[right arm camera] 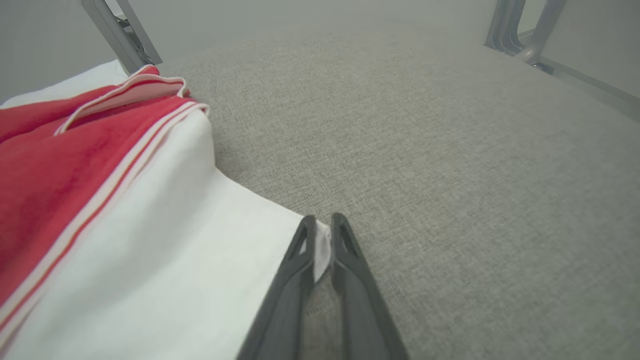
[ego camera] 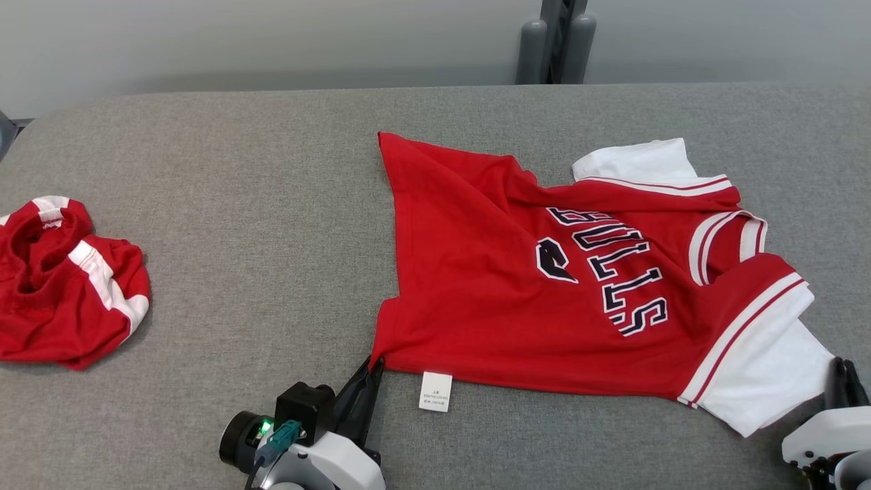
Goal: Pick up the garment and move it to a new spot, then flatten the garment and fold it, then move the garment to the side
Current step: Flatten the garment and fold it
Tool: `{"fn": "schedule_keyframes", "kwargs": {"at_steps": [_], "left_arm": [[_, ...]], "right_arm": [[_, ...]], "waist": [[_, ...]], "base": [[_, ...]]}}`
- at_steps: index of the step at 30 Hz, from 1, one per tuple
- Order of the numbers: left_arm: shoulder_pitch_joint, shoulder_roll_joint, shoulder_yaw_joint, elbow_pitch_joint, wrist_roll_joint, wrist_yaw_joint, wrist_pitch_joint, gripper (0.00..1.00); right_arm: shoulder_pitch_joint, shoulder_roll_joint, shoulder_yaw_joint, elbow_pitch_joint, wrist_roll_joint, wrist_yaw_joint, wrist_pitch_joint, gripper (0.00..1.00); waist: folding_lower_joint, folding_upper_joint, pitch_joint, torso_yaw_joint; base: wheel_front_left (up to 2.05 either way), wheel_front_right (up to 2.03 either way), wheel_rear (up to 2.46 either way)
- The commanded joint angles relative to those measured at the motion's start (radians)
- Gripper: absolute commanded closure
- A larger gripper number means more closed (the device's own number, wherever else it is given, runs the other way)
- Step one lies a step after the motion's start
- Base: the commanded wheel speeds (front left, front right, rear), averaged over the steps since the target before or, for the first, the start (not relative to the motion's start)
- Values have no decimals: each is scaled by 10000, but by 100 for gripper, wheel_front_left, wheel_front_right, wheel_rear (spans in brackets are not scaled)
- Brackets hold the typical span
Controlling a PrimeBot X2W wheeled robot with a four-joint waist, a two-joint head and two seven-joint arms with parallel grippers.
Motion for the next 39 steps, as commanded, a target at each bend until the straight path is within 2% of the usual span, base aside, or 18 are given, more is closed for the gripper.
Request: {"fn": "schedule_keyframes", "kwargs": {"at_steps": [1, 6, 28, 35, 39], "left_arm": [[-65, 43, 41, 32, 46, 13, -5, 100], [-104, 42, 31, 62, -5, 3, -5, 100], [214, 40, 60, -249, -277, 124, -5, 100], [281, 40, 252, -674, -350, 174, -5, 100], [465, 39, 556, -1537, -1310, -5, -5, 100]], "right_arm": [[-49, -98, 89, -19, 70, 1, -14, 100], [-86, -163, 214, -112, 164, 0, -14, 100], [166, -364, 1394, -1888, 930, 1, -14, 100], [236, -369, 1876, -3098, 1513, 1, -14, 100], [224, -419, 2246, -4164, 2186, 1, -16, 100]], "waist": [[0, 0, 1, 0], [0, 0, -32, -3], [0, 0, -528, -249], [0, 0, -689, -311], [0, 0, -882, -367]], "base": [[0, 0, 0], [0, 0, 0], [0, 0, 0], [0, 0, 0], [0, 0, 0]]}}
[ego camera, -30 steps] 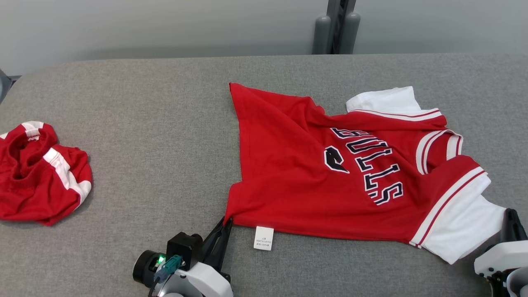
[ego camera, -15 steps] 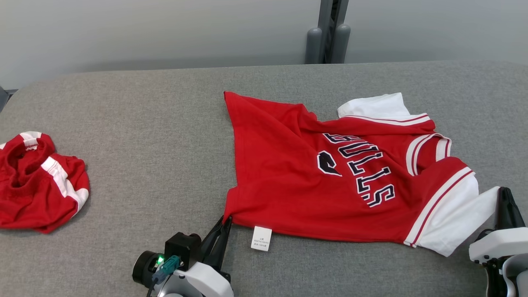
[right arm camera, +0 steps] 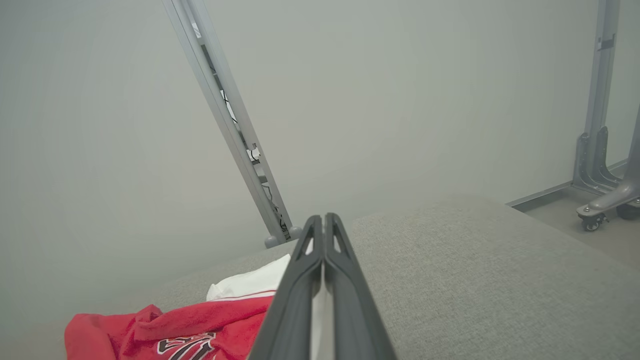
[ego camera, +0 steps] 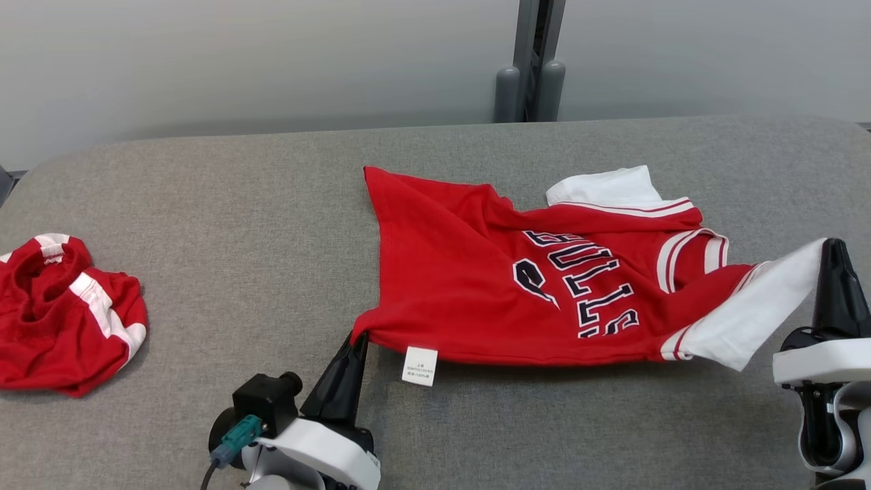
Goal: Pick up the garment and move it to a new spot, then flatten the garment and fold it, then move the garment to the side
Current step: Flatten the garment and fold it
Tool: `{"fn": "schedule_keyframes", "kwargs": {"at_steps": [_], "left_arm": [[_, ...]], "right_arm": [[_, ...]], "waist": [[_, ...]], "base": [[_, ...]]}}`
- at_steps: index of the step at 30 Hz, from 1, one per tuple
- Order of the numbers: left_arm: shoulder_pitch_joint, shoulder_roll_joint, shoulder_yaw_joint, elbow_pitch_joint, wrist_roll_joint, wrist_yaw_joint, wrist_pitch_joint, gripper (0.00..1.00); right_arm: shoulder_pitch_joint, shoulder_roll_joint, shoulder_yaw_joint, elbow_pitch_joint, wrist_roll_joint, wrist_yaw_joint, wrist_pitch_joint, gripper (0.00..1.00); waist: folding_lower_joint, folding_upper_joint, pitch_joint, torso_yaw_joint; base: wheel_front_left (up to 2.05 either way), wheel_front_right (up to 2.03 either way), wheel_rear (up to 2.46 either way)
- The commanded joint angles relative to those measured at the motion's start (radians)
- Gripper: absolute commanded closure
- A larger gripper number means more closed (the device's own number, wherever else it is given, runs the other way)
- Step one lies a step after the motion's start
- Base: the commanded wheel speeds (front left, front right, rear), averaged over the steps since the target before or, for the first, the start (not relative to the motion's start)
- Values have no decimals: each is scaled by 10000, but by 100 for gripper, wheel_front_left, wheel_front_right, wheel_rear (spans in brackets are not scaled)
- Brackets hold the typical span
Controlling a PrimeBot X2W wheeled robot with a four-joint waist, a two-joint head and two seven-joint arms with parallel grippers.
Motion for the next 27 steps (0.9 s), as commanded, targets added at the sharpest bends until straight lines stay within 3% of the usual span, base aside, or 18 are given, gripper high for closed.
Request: {"fn": "schedule_keyframes", "kwargs": {"at_steps": [1, 13, 19, 27], "left_arm": [[24, 44, 102, -418, -359, -70, -7, 100], [-623, 43, 469, -2198, -878, -113, -5, 100], [-2060, 206, 743, -2942, -1194, -105, 783, 100], [-4297, 322, 1374, -2940, -1555, 294, 1947, 100]], "right_arm": [[9, -150, 142, -426, 223, 1, -14, 100], [-664, -605, 607, -2033, 859, 1, 479, 100], [-2061, -907, 618, -2545, 1087, 1, 1041, 100], [-4535, -1200, 771, -2327, 938, 1, 1530, 100]], "waist": [[0, 0, -127, -25], [0, 0, -635, -168], [0, 0, -755, -276], [0, 0, -924, -436]], "base": [[0, 0, 0], [0, 0, 0], [0, 0, 0], [0, 0, 0]]}}
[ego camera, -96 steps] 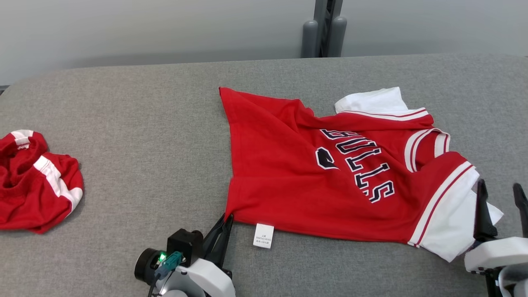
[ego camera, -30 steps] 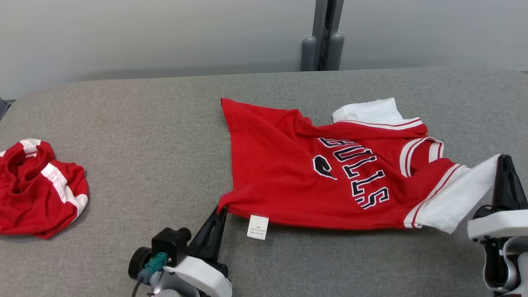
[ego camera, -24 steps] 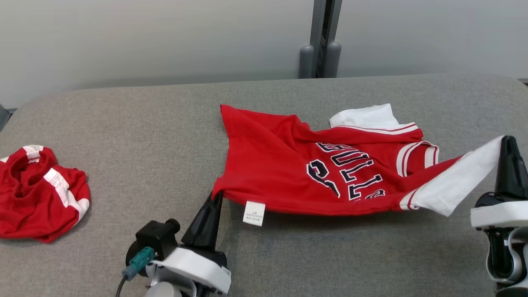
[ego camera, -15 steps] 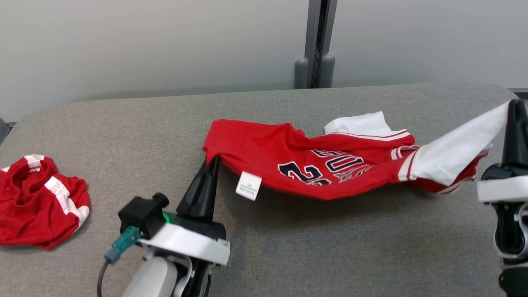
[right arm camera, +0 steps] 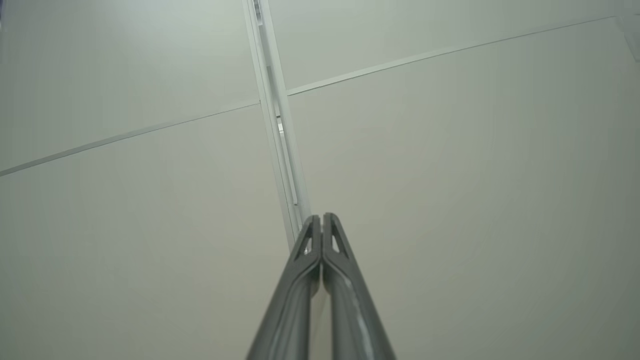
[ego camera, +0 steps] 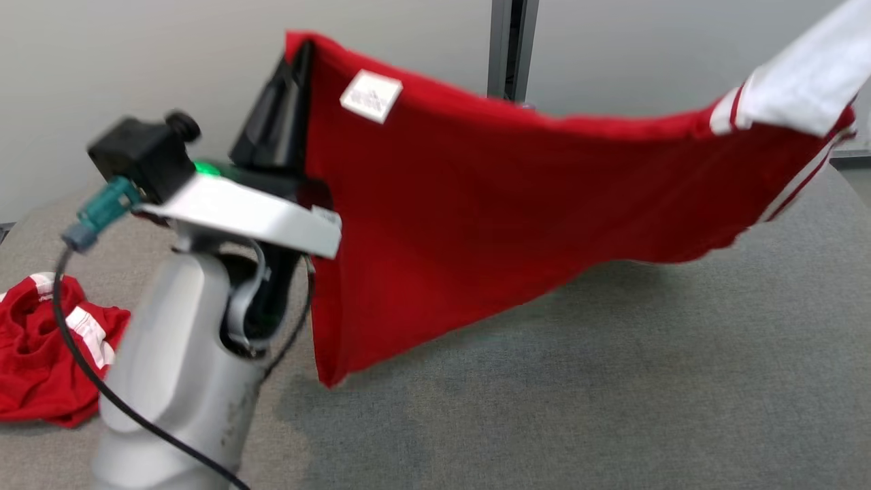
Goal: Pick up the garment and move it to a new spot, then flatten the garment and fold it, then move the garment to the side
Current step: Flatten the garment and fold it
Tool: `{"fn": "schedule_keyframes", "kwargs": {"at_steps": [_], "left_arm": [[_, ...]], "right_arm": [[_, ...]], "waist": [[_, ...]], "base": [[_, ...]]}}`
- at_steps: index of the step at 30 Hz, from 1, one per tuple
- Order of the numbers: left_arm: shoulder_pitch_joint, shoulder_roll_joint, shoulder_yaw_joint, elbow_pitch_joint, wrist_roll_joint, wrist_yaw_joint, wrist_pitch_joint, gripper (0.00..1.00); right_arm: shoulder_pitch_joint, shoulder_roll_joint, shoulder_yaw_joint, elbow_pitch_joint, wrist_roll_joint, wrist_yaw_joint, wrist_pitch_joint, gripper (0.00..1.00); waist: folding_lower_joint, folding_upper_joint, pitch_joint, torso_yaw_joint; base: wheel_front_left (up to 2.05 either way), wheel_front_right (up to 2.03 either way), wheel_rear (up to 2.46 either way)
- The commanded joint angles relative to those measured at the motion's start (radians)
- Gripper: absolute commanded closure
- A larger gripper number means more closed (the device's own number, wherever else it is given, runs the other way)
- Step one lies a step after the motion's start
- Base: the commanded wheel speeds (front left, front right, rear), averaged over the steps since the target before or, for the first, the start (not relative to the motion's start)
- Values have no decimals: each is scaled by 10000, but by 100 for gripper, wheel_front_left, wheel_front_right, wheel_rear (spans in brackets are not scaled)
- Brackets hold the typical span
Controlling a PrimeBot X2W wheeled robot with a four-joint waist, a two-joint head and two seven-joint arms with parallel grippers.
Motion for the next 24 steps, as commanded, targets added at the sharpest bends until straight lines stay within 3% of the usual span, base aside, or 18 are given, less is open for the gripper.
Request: {"fn": "schedule_keyframes", "kwargs": {"at_steps": [1, 13, 18, 24], "left_arm": [[-440, 158, 83, 91, 68, 56, 104, 100], [-2192, 709, 405, 662, -133, 82, 1041, 100], [-2904, 1002, 246, 927, 35, -31, 1548, 100], [-4282, 902, 203, 1527, 160, -72, 1511, 100]], "right_arm": [[-437, -92, -15, 167, -56, 1, 96, 100], [-2740, -180, 114, 1218, -467, 1, 674, 100], [-3866, -234, 390, 1863, -387, 1, 870, 100], [-5704, -357, 518, 2889, 34, 1, 1165, 100]], "waist": [[0, -1, -44, -41], [0, -1, -101, -136], [0, -1, 617, -220], [0, -1, 2019, -167]], "base": [[0, 0, 0], [0, 0, 0], [0, 0, 0], [0, 0, 0]]}}
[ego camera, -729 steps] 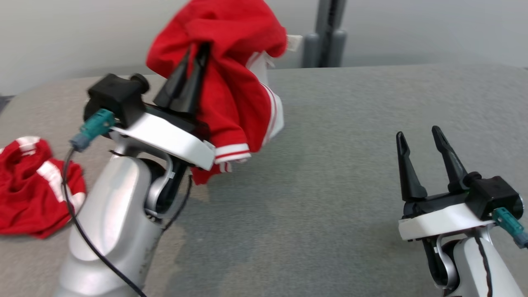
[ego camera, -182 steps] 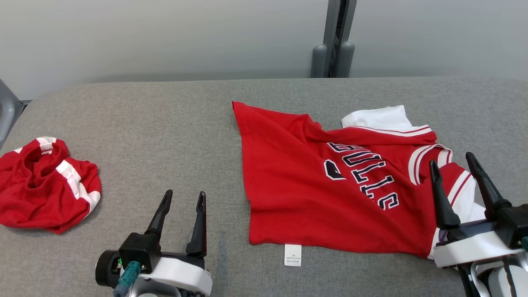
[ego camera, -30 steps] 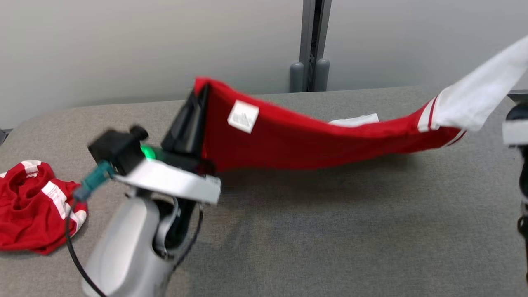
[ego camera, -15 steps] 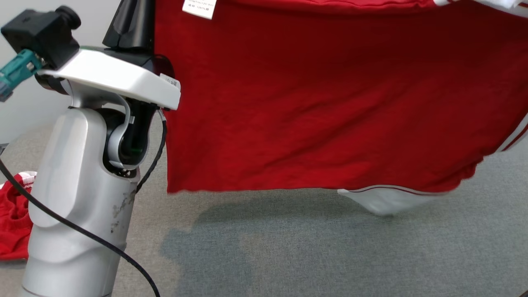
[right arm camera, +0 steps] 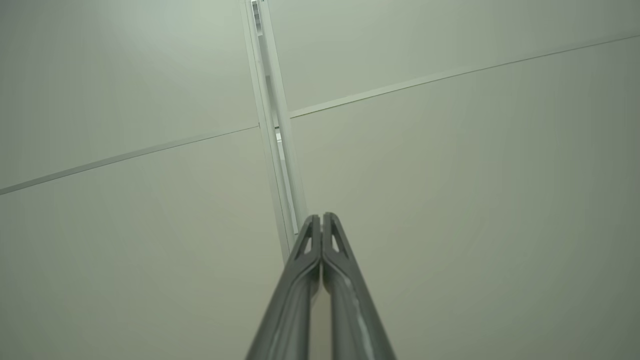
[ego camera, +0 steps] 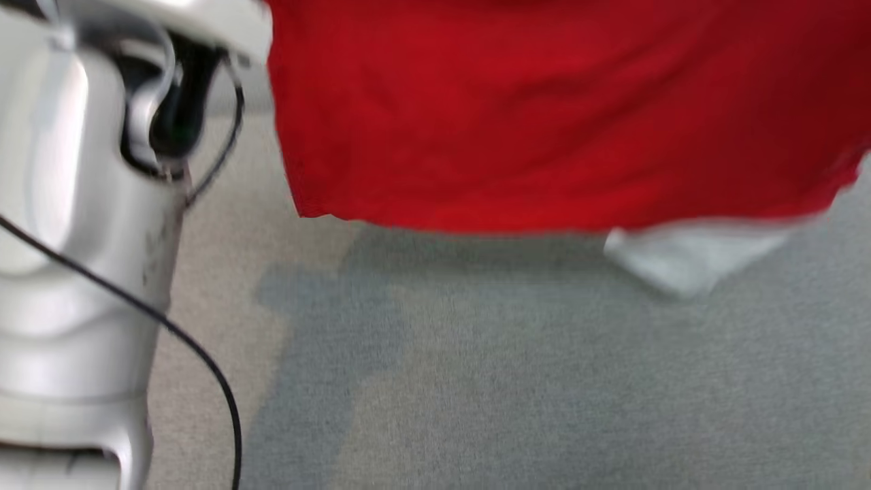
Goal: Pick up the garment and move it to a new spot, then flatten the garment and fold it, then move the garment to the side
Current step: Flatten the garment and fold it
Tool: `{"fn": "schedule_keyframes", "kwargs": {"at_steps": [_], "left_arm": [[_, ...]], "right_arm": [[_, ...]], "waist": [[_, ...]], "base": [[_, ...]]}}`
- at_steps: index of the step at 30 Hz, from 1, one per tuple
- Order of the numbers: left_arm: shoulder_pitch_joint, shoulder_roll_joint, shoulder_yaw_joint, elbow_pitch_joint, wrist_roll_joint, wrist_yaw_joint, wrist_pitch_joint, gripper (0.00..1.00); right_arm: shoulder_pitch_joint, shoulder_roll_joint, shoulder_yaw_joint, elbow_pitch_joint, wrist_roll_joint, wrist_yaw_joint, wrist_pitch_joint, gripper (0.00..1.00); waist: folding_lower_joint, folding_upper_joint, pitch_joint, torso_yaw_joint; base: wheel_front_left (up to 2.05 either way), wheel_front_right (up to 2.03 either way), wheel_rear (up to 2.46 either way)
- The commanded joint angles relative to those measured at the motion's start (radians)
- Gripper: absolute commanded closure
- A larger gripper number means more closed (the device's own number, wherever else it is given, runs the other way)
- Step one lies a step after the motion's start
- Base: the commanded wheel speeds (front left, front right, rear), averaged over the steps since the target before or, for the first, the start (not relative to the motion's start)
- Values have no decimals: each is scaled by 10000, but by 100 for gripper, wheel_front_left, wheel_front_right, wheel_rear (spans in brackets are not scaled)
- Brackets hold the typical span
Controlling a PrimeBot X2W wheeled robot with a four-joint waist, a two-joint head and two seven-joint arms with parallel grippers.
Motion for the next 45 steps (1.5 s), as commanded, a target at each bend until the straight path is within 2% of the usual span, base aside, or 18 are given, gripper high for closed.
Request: {"fn": "schedule_keyframes", "kwargs": {"at_steps": [1, 3, 6, 11, 12, 16, 21, 29, 36, 45], "left_arm": [[-409, 56, 24, 96, 109, -1, -63, 100], [-1211, -41, 39, 499, 201, 18, -235, 100], [-2419, -207, 139, 1330, 312, 0, -740, 100], [-4473, -385, 293, 2934, 659, 63, -2260, 100], [-5147, -487, 412, 3590, 656, 2, -2870, 100], [-6199, -689, 574, 4581, 687, -41, -3362, 100], [-6496, -838, 657, 5046, 1054, -187, -3455, 100], [-5321, -940, 1075, 5246, 1723, -385, -3454, 100], [-3686, -898, 1052, 5442, 2622, -797, -3456, 100], [-2232, -935, 964, 5650, 2984, -1011, -3457, 100]], "right_arm": [[-405, -60, 40, 106, 57, 1, -33, 100], [-1385, -98, 145, 518, 45, 1, -147, 100], [-2854, 170, -97, 1326, 330, 3, -539, 100], [-4937, 426, 12, 2614, 253, 3, -1737, 100], [-5408, 589, 145, 3099, 387, 3, -2179, 100], [-6020, 726, -169, 3670, 868, 3, -2614, 100], [-5177, 1014, -299, 3548, 1488, 3, -2659, 100], [-3279, 1155, -44, 3161, 1992, 3, -2667, 100], [-1268, 902, 544, 2892, 2673, 3, -2667, 100], [418, 378, 1333, 3158, 3634, 3, -2668, 100]], "waist": [[0, 0, 1063, 33], [0, 0, 1791, 59], [0, 0, 2608, 78], [0, 0, 3542, 70], [0, 0, 3808, 27], [0, 0, 4363, -19], [0, 0, 4980, -86], [0, 0, 5517, -210], [0, 0, 5067, -173], [0, 0, 4121, -51]], "base": [[0, 0, 0], [0, 0, 0], [0, 0, 0], [0, 0, 0], [0, 0, 0], [0, 0, 0], [0, 0, 0], [0, 0, 0], [0, 0, 0], [0, 0, 0]]}}
